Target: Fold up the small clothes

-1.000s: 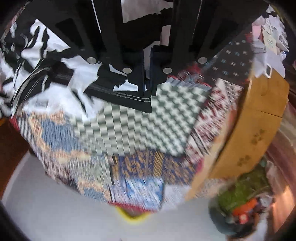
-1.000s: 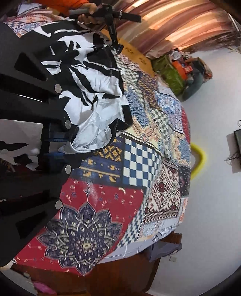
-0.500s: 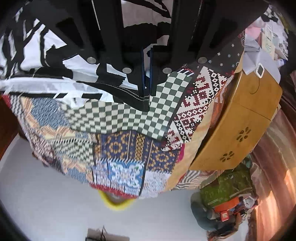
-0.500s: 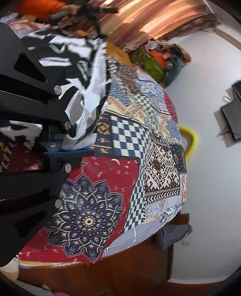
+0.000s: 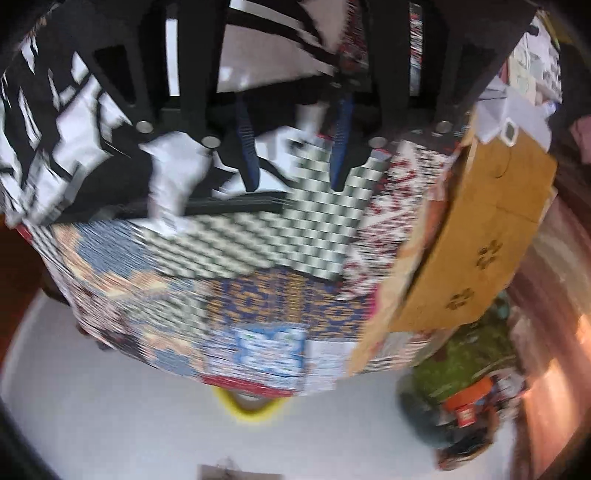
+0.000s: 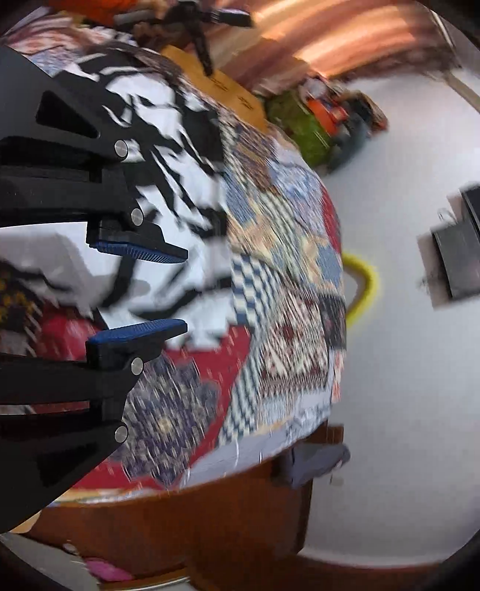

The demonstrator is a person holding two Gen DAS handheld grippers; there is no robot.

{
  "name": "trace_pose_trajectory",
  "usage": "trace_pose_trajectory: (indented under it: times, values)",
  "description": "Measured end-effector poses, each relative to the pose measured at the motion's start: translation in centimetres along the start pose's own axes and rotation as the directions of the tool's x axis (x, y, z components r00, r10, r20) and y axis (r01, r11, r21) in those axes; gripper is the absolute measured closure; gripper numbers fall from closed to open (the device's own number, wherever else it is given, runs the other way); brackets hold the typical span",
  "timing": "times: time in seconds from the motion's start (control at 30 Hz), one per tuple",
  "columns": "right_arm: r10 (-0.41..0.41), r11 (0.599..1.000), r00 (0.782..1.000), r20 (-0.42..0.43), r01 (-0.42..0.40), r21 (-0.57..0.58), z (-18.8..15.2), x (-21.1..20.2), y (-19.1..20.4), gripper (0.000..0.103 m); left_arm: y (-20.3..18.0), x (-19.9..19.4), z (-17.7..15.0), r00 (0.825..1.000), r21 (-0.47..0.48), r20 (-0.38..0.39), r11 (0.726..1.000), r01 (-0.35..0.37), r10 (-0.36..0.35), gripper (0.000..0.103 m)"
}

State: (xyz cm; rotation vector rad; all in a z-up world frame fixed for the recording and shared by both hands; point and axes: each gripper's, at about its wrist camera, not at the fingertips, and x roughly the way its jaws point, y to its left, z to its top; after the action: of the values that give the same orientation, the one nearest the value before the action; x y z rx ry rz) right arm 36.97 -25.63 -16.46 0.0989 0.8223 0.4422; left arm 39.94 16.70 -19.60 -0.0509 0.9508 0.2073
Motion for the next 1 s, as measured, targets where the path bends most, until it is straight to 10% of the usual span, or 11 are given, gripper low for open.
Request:
trace_pose_trajectory:
  times: [0.17, 0.33, 0.63, 1.0]
  values:
    - [0.105, 0.992, 0.992, -0.076, -0.109, -0.056, -1.9, 1.6, 3.8, 0.073, -5.2, 0.8, -1.2, 0.991, 0.076, -0.062, 0.990, 0.119, -0.115, 0.049]
    - [0.105, 0.985, 0.977, -0.184, -0.128, -0.117, -4.6, 3.8, 5.7, 0.070, -8.3, 3.1, -1.7, 0.990, 0.125, -0.127, 0.989, 0.080, -0.064, 0.045]
    - [0.025, 0.978, 0.960, -0.278, -0.081, -0.192, -8.5, 2.2, 4.7, 0.070, -3.3, 2.8, -3.1, 0.986, 0.091, -0.146, 0.993, -0.070, 0.083, 0.041]
    - [0.065, 0.971, 0.964, -0.258, -0.121, -0.206, -10.2, 0.0, 8.7, 0.063, -2.4, -2.9, -11.0, 0.988, 0.155, -0.154, 0.988, 0.017, 0.007, 0.034]
